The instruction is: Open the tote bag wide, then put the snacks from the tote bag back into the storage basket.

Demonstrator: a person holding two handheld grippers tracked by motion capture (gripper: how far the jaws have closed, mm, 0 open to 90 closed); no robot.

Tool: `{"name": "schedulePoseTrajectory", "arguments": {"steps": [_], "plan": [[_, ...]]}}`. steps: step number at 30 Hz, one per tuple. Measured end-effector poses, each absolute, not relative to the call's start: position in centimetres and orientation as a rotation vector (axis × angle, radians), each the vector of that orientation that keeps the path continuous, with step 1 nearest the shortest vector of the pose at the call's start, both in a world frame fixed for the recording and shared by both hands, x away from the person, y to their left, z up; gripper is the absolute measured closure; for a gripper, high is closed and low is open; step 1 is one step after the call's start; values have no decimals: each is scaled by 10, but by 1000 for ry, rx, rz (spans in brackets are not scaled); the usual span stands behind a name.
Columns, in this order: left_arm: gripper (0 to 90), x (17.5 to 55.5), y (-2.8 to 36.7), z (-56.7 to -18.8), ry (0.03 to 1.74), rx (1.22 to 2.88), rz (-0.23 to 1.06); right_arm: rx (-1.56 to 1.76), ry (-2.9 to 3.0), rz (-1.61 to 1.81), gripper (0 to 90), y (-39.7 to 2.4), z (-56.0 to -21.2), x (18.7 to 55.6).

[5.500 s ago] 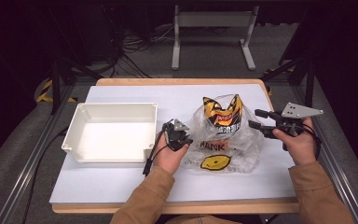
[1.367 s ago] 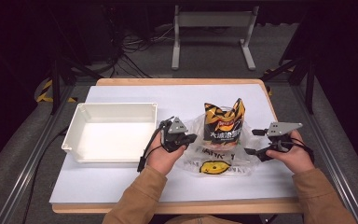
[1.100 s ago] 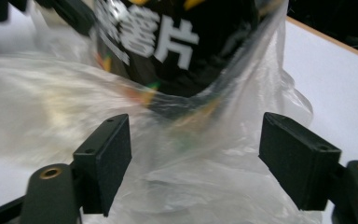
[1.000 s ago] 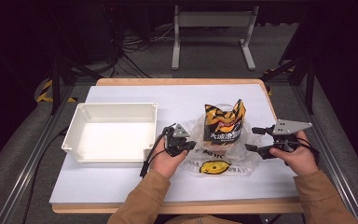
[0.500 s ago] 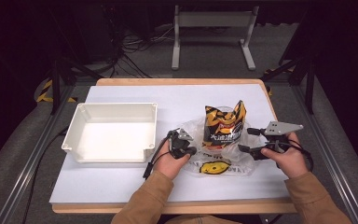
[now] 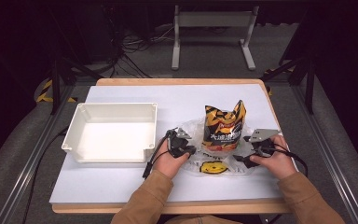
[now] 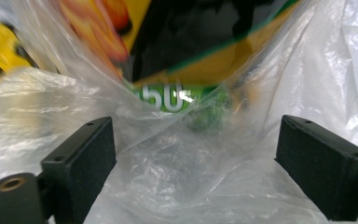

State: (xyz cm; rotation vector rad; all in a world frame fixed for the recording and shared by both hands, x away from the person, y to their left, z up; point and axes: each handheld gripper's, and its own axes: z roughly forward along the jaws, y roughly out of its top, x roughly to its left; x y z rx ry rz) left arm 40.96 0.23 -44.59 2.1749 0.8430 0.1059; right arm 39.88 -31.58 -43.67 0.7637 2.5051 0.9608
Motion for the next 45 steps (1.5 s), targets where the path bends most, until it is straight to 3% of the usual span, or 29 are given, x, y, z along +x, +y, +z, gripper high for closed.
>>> {"name": "schedulePoseTrajectory", "arguments": {"steps": [3, 7, 11, 19, 29, 45], "plan": [[742, 408, 3, -444, 837, 2169, 102, 757, 2505, 919, 78, -315, -441, 399], [549, 404, 2, -439, 821, 2134, 97, 774, 2504, 940, 73, -317, -442, 400], [440, 400, 3, -432, 784, 2098, 105, 769, 2511, 947, 92, -318, -440, 400], [296, 395, 12, -415, 760, 2043, 104, 770, 2494, 987, 111, -323, -434, 399], [183, 393, 23, -386, 707, 2000, 161, 757, 2458, 1020, 120, -328, -426, 392], [125, 402, 27, -341, 645, 1935, 213, 756, 2427, 1096, 123, -334, -417, 389]]}}
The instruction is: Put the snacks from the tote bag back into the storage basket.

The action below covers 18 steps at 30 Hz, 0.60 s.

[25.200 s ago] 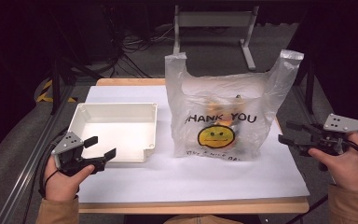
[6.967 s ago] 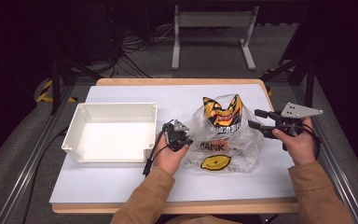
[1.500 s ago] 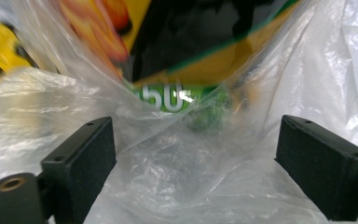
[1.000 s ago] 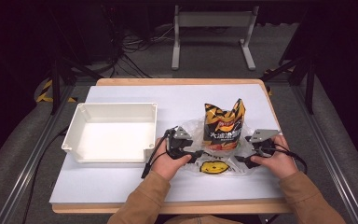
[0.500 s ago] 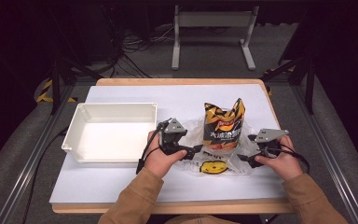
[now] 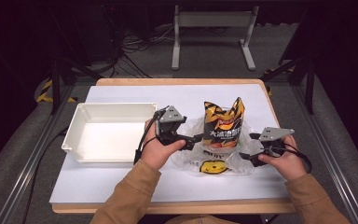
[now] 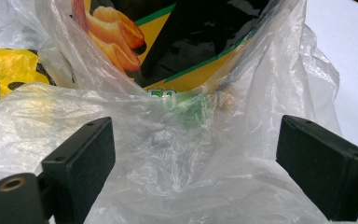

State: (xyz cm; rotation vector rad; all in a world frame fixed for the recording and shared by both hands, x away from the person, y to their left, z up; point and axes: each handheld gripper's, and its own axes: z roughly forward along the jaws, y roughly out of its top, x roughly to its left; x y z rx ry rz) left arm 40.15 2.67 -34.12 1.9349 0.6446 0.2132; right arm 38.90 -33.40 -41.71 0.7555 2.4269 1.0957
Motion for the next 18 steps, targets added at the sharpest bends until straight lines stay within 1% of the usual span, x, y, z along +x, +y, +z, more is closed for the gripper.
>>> {"name": "schedulePoseTrajectory", "arguments": {"steps": [8, 18], "plan": [[106, 414, 22, -333, 636, 1884, 197, 738, 2407, 1106, 132, -336, -416, 386], [82, 440, 3, -331, 607, 1918, 174, 719, 2381, 1134, 163, -339, -412, 379]]}}
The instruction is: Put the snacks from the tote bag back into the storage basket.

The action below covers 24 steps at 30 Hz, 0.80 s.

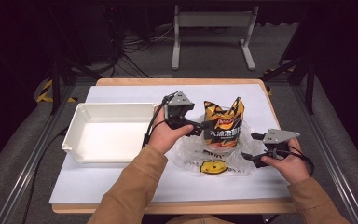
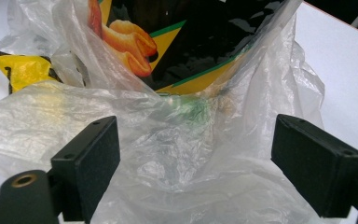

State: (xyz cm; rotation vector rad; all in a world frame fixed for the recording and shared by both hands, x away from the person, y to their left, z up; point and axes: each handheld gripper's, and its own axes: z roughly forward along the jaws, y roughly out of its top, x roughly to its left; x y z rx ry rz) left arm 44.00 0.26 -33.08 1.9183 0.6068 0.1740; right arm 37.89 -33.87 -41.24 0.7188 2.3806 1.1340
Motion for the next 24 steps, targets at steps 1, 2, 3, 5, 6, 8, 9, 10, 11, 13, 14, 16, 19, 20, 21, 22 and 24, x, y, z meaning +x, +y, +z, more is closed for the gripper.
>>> {"name": "schedulePoseTrajectory", "arguments": {"steps": [1, 2, 3, 5, 6, 8, 9, 10, 11, 13, 14, 16, 19, 20, 21, 22, 24], "plan": [[90, 443, 1, -331, 602, 1923, 179, 719, 2378, 1141, 166, -339, -412, 379], [93, 443, -1, -331, 608, 1919, 169, 722, 2376, 1148, 168, -340, -412, 379], [93, 446, -2, -332, 605, 1923, 165, 722, 2375, 1150, 168, -340, -412, 379], [90, 450, -5, -333, 607, 1908, 149, 723, 2369, 1153, 168, -341, -412, 380], [89, 450, -5, -333, 607, 1908, 149, 723, 2369, 1153, 168, -341, -412, 380], [83, 455, -7, -336, 627, 1885, 129, 723, 2369, 1156, 168, -341, -412, 380], [79, 457, -9, -337, 634, 1877, 127, 722, 2370, 1158, 168, -341, -412, 380], [76, 459, -10, -338, 633, 1868, 123, 721, 2372, 1160, 168, -341, -413, 380], [74, 460, -12, -340, 636, 1863, 108, 721, 2373, 1161, 168, -341, -413, 380], [74, 464, -15, -341, 630, 1860, 94, 719, 2377, 1158, 168, -341, -413, 380], [74, 465, -16, -342, 624, 1867, 89, 718, 2378, 1158, 168, -341, -413, 380], [78, 467, -19, -346, 622, 1878, 69, 721, 2381, 1159, 169, -341, -414, 380], [102, 472, -25, -351, 598, 1904, 66, 718, 2381, 1164, 176, -341, -414, 380], [127, 473, -26, -353, 588, 1902, 61, 721, 2384, 1162, 176, -341, -414, 380], [146, 475, -28, -354, 575, 1900, 45, 721, 2385, 1161, 177, -341, -414, 380], [162, 475, -29, -355, 566, 1893, 31, 718, 2385, 1161, 179, -341, -414, 381], [215, 474, -31, -356, 546, 1900, 17, 715, 2388, 1162, 179, -341, -415, 381]]}}
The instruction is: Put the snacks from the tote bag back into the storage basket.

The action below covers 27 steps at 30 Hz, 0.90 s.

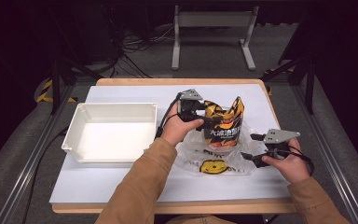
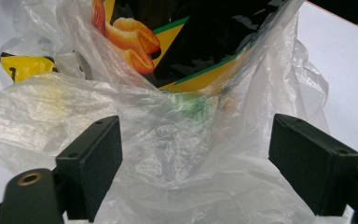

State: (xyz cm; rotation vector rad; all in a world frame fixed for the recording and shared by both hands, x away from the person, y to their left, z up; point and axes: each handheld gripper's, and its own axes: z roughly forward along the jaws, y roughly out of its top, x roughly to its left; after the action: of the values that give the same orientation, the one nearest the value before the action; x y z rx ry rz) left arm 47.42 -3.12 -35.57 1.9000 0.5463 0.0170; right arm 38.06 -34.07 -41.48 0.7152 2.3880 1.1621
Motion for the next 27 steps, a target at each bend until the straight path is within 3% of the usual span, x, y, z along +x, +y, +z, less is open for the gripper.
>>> {"name": "schedulePoseTrajectory", "arguments": {"steps": [2, 6, 15, 27], "plan": [[241, 473, -32, -355, 543, 1907, 24, 715, 2390, 1162, 179, -340, -415, 381], [464, 470, -29, -354, 525, 1917, 25, 719, 2395, 1161, 183, -340, -416, 381], [772, 468, -24, -356, 516, 1864, -45, 713, 2405, 1147, 187, -338, -418, 381], [837, 456, -27, -347, 525, 1817, -71, 715, 2408, 1146, 189, -339, -419, 381]]}}
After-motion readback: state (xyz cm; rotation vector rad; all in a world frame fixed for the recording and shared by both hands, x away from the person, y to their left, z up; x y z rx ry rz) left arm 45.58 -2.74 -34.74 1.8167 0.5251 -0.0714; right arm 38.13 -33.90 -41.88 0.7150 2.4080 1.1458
